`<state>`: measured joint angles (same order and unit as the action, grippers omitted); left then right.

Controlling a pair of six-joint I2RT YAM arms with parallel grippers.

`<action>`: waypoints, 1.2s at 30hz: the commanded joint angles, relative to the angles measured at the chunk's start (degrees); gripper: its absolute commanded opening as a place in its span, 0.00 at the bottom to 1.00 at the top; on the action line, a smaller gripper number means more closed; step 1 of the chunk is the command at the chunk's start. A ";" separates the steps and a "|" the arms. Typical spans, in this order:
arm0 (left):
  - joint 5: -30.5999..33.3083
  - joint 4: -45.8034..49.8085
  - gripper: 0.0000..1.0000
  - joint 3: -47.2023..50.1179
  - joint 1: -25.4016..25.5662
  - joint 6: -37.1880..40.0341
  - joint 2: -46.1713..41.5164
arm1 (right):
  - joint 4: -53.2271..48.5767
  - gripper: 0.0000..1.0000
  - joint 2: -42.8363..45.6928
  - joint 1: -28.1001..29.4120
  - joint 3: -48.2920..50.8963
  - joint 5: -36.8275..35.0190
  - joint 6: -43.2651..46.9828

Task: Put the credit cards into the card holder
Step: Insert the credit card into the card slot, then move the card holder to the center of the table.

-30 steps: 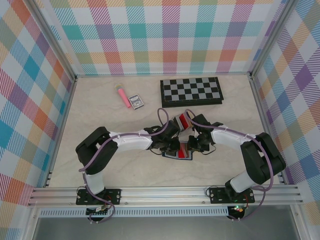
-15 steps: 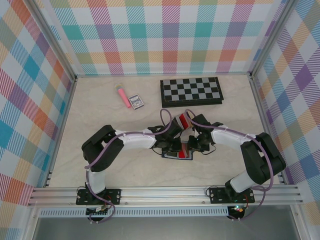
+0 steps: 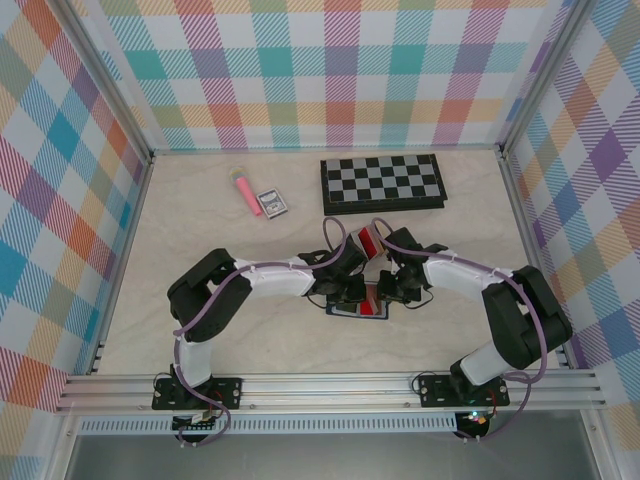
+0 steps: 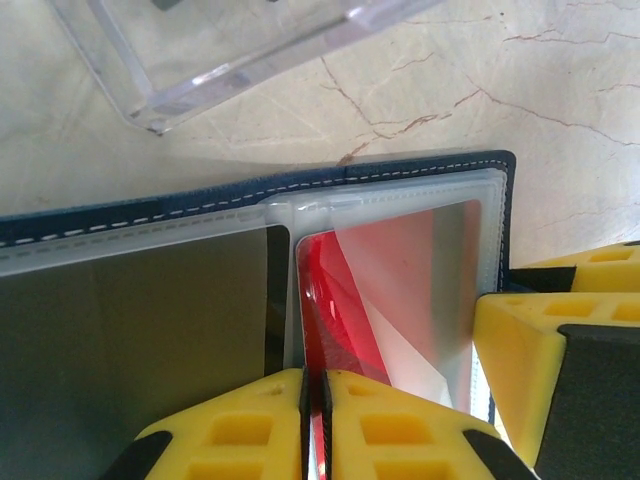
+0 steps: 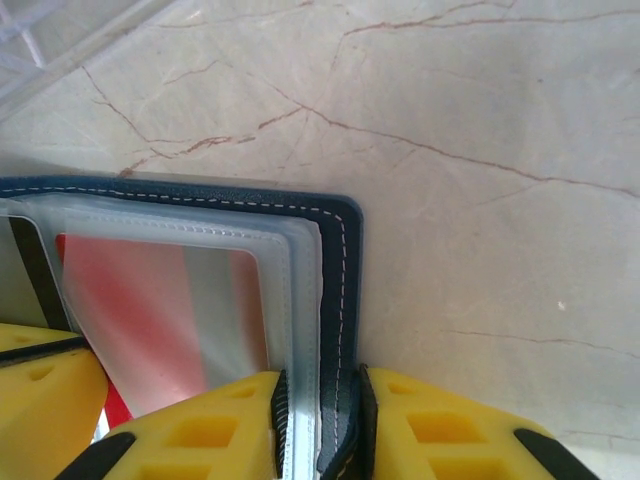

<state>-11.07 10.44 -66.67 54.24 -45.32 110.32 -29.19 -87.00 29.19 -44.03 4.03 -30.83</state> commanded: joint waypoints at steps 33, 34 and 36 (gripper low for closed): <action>7.53 4.63 0.40 1.85 -5.90 -0.28 -13.19 | -14.38 0.45 5.40 -1.33 -17.74 -11.33 3.82; 7.41 4.84 0.43 1.90 -7.35 -0.93 -13.29 | -14.77 0.44 3.60 -1.32 -19.96 -11.57 4.83; 5.04 4.32 0.46 1.46 -10.51 -2.29 -12.06 | -15.50 0.43 0.17 -1.44 -23.69 -12.96 6.46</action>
<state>-5.89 12.19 -65.78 47.48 -45.87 98.06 -42.13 -82.89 28.10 -63.77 -7.16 -28.23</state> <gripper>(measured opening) 0.452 0.437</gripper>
